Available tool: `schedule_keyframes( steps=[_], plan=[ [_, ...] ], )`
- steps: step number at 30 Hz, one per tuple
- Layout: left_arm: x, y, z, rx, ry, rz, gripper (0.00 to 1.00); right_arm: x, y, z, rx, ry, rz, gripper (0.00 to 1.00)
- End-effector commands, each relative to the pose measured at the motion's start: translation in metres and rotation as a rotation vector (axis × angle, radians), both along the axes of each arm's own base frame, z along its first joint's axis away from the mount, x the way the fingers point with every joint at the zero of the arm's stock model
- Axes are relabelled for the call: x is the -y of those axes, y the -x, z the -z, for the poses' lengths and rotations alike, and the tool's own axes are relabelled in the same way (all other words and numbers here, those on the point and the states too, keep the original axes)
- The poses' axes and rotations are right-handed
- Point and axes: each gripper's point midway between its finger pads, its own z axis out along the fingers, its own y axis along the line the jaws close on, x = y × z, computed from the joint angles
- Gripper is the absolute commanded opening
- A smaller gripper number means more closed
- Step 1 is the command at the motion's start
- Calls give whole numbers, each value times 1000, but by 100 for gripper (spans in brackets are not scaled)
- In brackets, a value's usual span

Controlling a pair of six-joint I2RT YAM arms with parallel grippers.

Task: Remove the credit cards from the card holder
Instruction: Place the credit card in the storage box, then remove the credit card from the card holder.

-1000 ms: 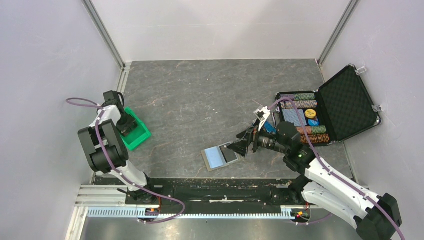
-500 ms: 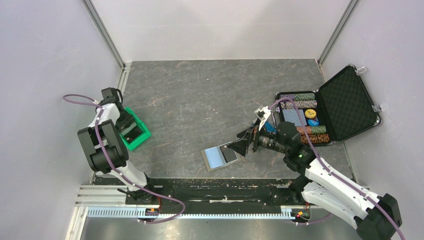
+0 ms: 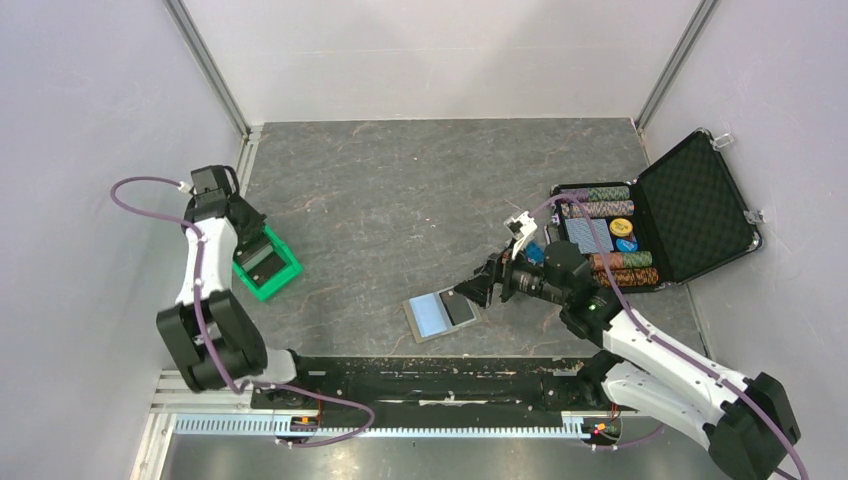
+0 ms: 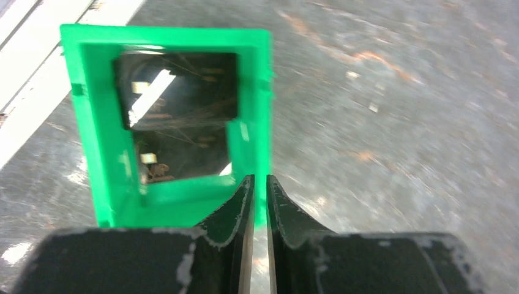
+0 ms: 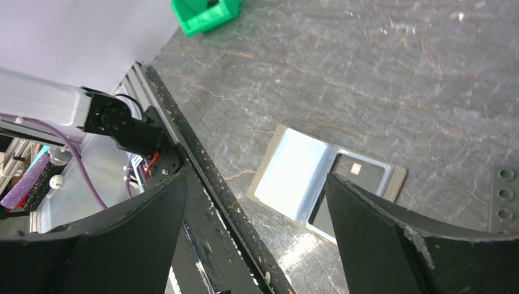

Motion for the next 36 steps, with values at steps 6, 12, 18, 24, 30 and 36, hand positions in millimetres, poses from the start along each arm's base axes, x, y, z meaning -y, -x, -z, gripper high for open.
schedule_keyframes(
  steps=[6,12,18,24,30,36],
  plan=[
    [140,20,-59,205,243,419,21,3,-1,52,-105,81,27,61],
    [251,71,-32,156,425,693,23,7,-5,74,-119,168,26,52],
    [306,106,-13,178,529,829,24,3,-6,96,-171,217,8,44],
    [343,131,10,205,652,893,24,0,-10,111,-218,270,-1,41],
    [369,141,27,159,692,971,24,-4,-21,114,-243,300,19,43],
    [394,143,29,142,706,1029,24,-5,-34,122,-252,336,61,47]
  ],
)
